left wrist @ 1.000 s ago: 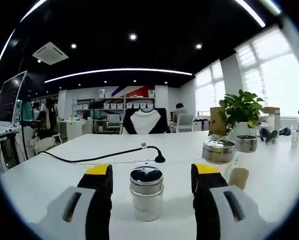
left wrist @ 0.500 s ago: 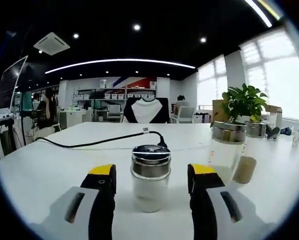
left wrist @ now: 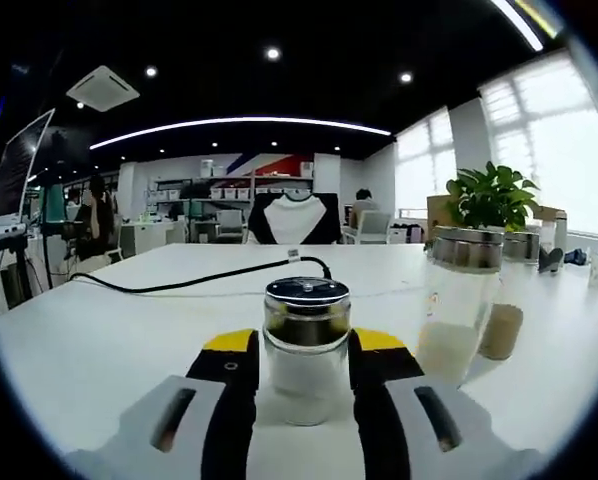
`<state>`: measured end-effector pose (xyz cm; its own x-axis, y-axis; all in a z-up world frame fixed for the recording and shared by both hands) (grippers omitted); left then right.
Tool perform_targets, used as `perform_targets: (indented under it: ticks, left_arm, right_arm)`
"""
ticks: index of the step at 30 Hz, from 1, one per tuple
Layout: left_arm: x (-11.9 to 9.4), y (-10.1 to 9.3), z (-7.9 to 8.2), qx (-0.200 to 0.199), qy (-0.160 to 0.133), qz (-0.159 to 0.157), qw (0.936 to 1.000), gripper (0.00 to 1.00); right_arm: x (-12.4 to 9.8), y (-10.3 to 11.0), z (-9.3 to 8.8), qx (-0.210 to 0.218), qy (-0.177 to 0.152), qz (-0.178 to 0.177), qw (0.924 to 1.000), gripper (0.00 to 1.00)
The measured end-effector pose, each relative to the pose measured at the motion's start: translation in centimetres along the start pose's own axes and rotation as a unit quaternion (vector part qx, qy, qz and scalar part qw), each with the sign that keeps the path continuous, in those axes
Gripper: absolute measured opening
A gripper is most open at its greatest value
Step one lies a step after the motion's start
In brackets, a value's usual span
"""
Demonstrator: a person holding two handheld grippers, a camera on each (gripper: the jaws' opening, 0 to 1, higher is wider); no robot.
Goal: Rotate the seasoning bottle until the label or dispensing opening points toward the visible target arrow and the bottle remains upright within the marked orientation range
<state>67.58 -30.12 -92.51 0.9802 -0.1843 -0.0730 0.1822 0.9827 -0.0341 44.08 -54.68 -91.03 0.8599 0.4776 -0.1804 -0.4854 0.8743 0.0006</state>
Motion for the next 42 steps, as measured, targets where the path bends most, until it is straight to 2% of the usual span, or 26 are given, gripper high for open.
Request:
perform_targets:
  ticks: [11,16,18,23,25,27,29,31,42]
  left_arm:
    - [0.1,0.2,0.0,-0.001,-0.002,-0.004,1.0000,0.35]
    - [0.6,1.2,-0.4,-0.021,-0.001,-0.007,0.9998,0.46]
    - [0.6,1.4,-0.5,-0.027,-0.001,-0.007,0.9996,0.48]
    - [0.9,1.0,-0.6,-0.028,0.001,-0.021,0.9994,0.45]
    - [1.2,0.8,-0.6,-0.030,-0.004,-0.038,0.9988,0.46]
    - [1.2,0.9,-0.5,-0.033,-0.005,-0.038,0.9987,0.46]
    - [1.2,1.1,-0.6,-0.030,-0.004,-0.033,0.9990,0.43]
    - [1.3,0.8,-0.6,-0.036,-0.006,-0.046,0.9983,0.38]
    - [0.8,0.4,-0.6,-0.006,-0.008,-0.031,0.9995,0.36]
  right_arm:
    - [-0.1,0.2,-0.3,0.001,0.008,0.006,0.9999,0.42]
    - [-0.3,0.0,-0.5,0.000,0.011,0.003,0.9999,0.42]
    - [-0.3,-0.1,-0.5,0.003,0.012,0.001,0.9999,0.42]
    - [-0.2,-0.2,-0.3,0.004,0.009,-0.002,0.9999,0.42]
    - [-0.1,-0.1,-0.2,0.002,0.009,-0.001,1.0000,0.42]
    - [-0.1,-0.1,-0.2,0.002,0.009,0.001,1.0000,0.42]
    - [-0.1,-0.1,-0.3,0.003,0.010,0.001,0.9999,0.42]
    - [0.0,-0.1,-0.2,0.004,0.010,0.001,0.9999,0.42]
    - [-0.2,0.0,-0.4,0.007,0.015,0.006,0.9998,0.42]
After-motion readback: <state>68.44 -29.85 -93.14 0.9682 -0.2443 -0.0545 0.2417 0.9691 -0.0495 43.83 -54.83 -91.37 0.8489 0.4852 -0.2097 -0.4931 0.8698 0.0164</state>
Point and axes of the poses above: the point that each gripper's makers call its tool centre point, and the gripper's own axes: x roughly forward along the fingers, y roughly to its left, z roughly out of its top, the point moved 7 cm from there along -x, roughly backward along the fingers, and after that the axes turned 4 degrees about -z, right-handed, at the moved point
